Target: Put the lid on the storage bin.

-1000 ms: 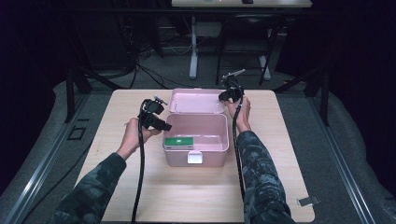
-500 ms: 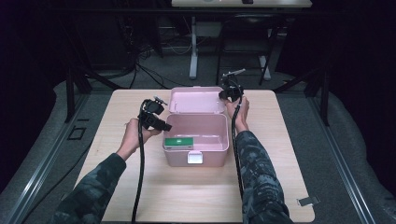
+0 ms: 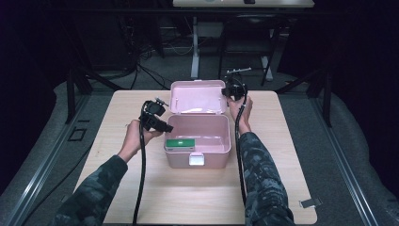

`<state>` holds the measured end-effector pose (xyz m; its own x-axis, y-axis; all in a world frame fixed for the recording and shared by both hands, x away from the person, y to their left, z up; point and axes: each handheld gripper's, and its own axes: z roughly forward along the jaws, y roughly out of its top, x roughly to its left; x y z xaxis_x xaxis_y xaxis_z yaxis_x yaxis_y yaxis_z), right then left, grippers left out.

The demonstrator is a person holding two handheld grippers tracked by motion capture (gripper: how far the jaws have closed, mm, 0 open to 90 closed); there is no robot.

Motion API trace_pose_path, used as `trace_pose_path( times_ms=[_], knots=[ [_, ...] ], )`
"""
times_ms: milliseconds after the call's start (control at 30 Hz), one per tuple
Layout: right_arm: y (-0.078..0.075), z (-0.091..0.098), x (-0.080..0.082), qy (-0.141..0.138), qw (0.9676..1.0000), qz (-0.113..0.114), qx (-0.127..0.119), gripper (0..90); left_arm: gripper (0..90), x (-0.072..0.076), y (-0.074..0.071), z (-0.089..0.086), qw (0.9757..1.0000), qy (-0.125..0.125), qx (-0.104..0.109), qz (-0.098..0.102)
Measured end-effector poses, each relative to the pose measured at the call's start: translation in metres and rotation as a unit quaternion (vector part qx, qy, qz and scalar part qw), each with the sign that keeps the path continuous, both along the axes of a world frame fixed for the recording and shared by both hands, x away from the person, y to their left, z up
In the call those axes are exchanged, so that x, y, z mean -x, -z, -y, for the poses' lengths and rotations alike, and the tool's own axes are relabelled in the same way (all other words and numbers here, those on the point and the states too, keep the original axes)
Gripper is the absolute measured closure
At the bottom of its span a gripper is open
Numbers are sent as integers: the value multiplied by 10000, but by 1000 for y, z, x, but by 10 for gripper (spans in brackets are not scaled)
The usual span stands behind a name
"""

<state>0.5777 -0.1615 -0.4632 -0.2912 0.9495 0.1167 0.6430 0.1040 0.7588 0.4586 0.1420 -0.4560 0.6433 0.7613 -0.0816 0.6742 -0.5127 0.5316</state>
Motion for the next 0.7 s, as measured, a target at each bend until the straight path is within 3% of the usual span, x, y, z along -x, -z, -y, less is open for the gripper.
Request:
trace_pose_path(
  times_ms=[700],
  knots=[
    [-25, 11, 30, -97, 9967, 748, -308, 838, 644, 1, 1, 2, 10000, -47, -8, 6]
  ],
)
